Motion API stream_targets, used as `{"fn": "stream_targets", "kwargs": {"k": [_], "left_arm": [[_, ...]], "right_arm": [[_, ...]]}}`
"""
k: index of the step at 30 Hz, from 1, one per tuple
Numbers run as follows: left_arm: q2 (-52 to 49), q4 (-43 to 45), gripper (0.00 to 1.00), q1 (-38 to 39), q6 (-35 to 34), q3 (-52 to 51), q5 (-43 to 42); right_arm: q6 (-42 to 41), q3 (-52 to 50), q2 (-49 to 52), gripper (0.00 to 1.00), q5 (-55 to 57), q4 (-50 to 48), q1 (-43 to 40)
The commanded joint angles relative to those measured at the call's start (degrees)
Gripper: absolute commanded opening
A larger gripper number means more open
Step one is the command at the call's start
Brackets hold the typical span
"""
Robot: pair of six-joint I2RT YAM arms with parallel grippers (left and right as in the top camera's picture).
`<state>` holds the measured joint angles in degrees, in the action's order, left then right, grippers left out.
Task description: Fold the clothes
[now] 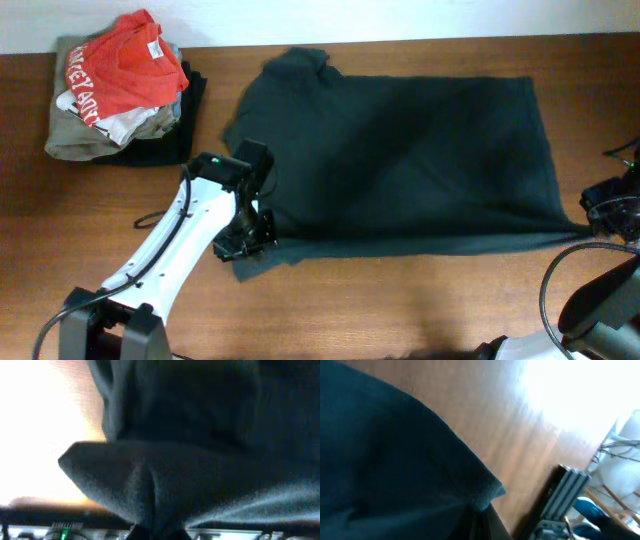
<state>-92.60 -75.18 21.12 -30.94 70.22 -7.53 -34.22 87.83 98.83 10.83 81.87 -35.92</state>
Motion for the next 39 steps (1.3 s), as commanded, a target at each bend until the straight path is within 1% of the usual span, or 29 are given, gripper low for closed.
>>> {"fn": "stream_targets", "kwargs": {"k": [1,7,9,12,19,27,33,37,39], "left_arm": [[1.3,2.9,0.01,-2.0,-0.5,-0.2,4.6],[1.3,10.4,0.01,-3.2,-0.5,-0.2,8.4],[1.3,12.2,0.01,-3.4,-0.5,-0.2,10.2],[1.2,15.3,0.01,-3.3,-0.5,-0.2,12.2],[-0.3,23.1,0.01,-3.3,-0.5,-0.2,15.1],[-8.3,29.2,0.01,-3.3,-0.5,-0.2,15.5],[-10.2,31.6,0.01,-3.3,-0.5,-0.2,15.5],[-11.5,32.0,0.01,-3.3,-0.5,-0.2,15.5],[-12.1,32.3,0.01,-3.3,-0.5,-0.2,15.5]], "right_arm": [[-0.8,-1.1,-1.7,0.04,-1.0,-2.1,-0.4],[-0.8,-9.1,-1.7,0.04,-4.9,-11.3,1.5],[-0.8,-12.5,-1.7,0.04,-5.3,-16.0,3.3],[-0.8,-15.0,-1.7,0.04,-5.2,-22.2,6.0],[-0.8,-15.5,-1.7,0.04,-4.8,-30.6,7.6],[-0.8,-15.7,-0.2,0.04,-5.3,-37.0,8.6],[0.9,-16.0,1.4,0.04,-5.0,-44.5,10.2],[0.9,-16.0,2.6,0.04,-5.2,-45.7,10.2],[0.9,-16.0,3.7,0.21,-5.5,-45.9,10.2]]}}
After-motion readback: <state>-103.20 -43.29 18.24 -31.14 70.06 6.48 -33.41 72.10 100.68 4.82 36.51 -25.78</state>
